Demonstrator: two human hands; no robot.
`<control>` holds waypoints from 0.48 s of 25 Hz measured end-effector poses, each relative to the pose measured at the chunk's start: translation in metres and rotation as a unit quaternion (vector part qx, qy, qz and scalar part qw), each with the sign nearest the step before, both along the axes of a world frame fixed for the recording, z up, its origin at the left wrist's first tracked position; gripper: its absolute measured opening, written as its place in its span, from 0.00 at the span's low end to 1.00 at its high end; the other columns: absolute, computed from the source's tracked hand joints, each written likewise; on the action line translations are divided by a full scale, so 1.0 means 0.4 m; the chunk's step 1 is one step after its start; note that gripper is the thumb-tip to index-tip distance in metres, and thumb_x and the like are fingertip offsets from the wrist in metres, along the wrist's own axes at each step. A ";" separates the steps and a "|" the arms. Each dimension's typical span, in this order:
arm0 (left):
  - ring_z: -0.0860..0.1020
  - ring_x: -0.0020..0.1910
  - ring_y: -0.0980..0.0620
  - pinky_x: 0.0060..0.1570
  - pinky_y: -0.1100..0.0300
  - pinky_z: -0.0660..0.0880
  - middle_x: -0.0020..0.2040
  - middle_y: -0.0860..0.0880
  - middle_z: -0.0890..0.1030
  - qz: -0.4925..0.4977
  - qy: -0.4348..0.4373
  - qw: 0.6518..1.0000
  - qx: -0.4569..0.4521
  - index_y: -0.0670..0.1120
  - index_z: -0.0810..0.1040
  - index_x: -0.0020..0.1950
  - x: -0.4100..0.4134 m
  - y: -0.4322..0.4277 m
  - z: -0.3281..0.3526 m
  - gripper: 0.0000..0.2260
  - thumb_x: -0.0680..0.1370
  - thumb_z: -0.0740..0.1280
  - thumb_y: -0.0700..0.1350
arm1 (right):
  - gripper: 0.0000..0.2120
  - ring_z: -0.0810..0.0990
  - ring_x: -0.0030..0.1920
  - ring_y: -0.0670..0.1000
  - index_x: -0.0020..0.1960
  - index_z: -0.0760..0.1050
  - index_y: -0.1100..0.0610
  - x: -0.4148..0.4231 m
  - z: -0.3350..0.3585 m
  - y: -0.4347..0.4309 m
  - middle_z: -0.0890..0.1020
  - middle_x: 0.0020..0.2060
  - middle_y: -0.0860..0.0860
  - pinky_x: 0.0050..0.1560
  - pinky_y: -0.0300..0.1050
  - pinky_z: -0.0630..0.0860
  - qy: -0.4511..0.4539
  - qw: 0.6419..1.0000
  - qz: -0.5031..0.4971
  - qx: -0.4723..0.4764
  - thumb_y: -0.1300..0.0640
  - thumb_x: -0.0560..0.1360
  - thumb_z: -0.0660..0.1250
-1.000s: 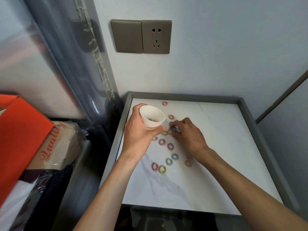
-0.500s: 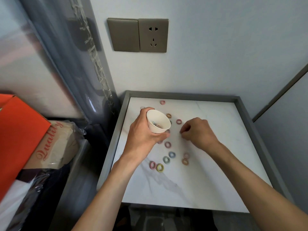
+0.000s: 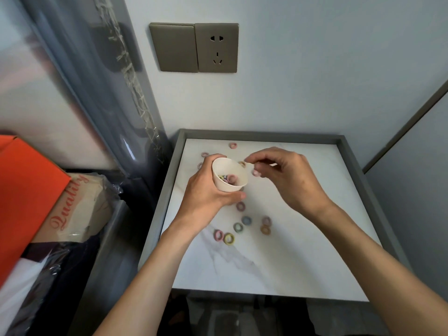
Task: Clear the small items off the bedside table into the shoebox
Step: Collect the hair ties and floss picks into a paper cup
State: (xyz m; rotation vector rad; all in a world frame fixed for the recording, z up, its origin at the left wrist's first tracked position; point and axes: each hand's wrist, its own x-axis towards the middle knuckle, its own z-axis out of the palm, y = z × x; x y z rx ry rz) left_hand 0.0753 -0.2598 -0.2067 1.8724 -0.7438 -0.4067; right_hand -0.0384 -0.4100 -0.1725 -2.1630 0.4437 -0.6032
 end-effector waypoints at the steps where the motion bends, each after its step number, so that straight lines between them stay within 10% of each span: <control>1: 0.79 0.47 0.61 0.47 0.61 0.78 0.47 0.57 0.81 0.012 0.004 1.000 -0.004 0.58 0.73 0.58 0.003 0.004 0.001 0.33 0.59 0.84 0.45 | 0.06 0.80 0.43 0.43 0.49 0.82 0.48 -0.015 -0.009 -0.008 0.83 0.45 0.43 0.46 0.40 0.76 0.040 0.999 -0.017 -0.018 0.58 0.76 0.70; 5: 0.79 0.49 0.59 0.48 0.53 0.80 0.48 0.59 0.80 0.034 0.004 0.999 -0.016 0.58 0.73 0.60 0.005 0.017 0.000 0.33 0.59 0.84 0.46 | 0.21 0.76 0.49 0.43 0.60 0.73 0.40 -0.091 -0.086 -0.009 0.73 0.54 0.42 0.52 0.42 0.74 0.344 0.934 0.074 -0.066 0.46 0.69 0.75; 12: 0.79 0.51 0.56 0.52 0.53 0.79 0.49 0.59 0.80 0.035 -0.005 0.999 -0.017 0.58 0.72 0.60 -0.002 0.026 0.000 0.33 0.60 0.83 0.46 | 0.17 0.76 0.47 0.44 0.55 0.77 0.45 -0.082 -0.146 0.032 0.71 0.48 0.43 0.52 0.41 0.76 0.276 0.945 0.168 -0.061 0.64 0.72 0.72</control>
